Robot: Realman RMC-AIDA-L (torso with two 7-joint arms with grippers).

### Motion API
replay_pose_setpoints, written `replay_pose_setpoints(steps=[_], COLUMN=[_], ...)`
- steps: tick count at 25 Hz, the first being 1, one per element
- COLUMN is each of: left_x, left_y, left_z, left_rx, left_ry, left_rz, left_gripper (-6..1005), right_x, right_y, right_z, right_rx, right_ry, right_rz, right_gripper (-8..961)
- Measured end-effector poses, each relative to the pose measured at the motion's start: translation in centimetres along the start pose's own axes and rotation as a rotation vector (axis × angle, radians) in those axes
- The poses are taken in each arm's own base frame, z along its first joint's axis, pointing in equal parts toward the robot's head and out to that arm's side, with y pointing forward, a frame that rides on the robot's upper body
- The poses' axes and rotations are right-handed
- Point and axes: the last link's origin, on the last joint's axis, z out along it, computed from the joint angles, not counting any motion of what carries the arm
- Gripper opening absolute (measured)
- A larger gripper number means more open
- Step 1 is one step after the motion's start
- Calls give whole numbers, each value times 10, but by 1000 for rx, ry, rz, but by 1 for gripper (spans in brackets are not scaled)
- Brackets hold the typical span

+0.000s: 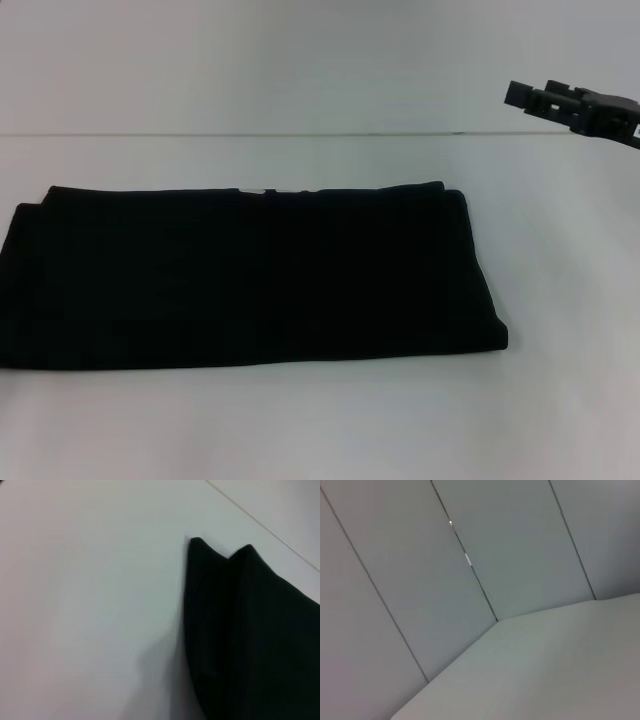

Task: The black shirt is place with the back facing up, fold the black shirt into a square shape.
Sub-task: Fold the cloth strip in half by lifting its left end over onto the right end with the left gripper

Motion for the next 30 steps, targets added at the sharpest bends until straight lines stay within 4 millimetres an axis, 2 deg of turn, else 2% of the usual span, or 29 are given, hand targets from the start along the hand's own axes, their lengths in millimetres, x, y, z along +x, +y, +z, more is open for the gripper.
replay_pose_setpoints(steps=[2,4,5,6,8,9,10,13,15,16,17,18,20,22,25,27,30], left_x=[5,17,25,27,37,39,43,40,30,23,23,8,-18,-34,-71,-89,-104], left_y=[12,40,63,69,114,126,148,204,238,251,251,273,290,295,296,294,293], left_z=[2,8,13,14,27,33,43,76,102,113,113,131,149,159,177,182,179], left_rx=[-50,-163,-261,-291,-470,-508,-571,-677,-716,-728,-728,-748,-777,-793,-806,-810,-855], left_ry=[-14,-34,-48,-51,-78,-87,-106,-171,-191,-196,-196,-185,-178,-163,-133,-104,-63], left_rz=[24,70,103,112,168,182,208,262,285,295,295,307,307,300,255,237,243], left_gripper=[44,44,44,44,44,44,44,45,45,45,45,45,45,45,44,42,57], right_x=[0,0,0,0,-2,-3,-5,-9,-10,-11,-12,-12,-13,-13,-13,-13,-11], right_y=[-2,-4,-6,-7,-11,-14,-16,-23,-27,-29,-30,-31,-33,-34,-34,-34,-33], right_z=[-2,-6,-8,-10,-15,-18,-21,-33,-40,-44,-47,-49,-53,-56,-59,-59,-59], right_rx=[7,16,21,27,44,54,61,79,89,94,98,100,99,101,101,97,90], right_ry=[-1,-2,-5,-9,-23,-29,-32,-35,-36,-36,-35,-35,-33,-30,-26,-19,-11], right_rz=[-1,-5,-8,-11,-17,-20,-22,-28,-28,-30,-30,-32,-34,-37,-42,-45,-45], right_gripper=[927,927,927,927,927,927,927,926,926,926,926,926,926,926,927,927,927])
